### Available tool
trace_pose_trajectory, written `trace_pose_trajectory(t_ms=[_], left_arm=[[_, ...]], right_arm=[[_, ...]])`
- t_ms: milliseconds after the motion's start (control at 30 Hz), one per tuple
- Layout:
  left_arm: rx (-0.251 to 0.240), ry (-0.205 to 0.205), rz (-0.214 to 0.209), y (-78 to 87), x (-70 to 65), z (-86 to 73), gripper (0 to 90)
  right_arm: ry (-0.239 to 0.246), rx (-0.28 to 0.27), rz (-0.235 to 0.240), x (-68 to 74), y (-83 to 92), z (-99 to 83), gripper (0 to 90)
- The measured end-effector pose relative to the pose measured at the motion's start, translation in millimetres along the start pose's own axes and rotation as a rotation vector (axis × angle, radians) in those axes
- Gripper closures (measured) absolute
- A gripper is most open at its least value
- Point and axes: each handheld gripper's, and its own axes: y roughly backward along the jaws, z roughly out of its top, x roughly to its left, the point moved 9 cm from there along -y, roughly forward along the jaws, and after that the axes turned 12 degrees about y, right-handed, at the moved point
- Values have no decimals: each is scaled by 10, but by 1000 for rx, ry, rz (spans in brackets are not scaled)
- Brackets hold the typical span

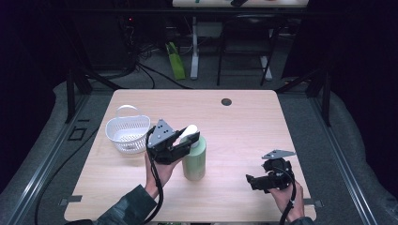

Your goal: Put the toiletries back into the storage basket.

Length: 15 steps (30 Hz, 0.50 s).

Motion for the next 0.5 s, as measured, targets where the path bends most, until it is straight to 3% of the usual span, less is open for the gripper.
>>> trace_pose_trajectory(t_ms=[500], left_arm=[[-1,-7,-10,9,29,34,673]], right_arm=[[5,-6,-9,-12,19,5,11]])
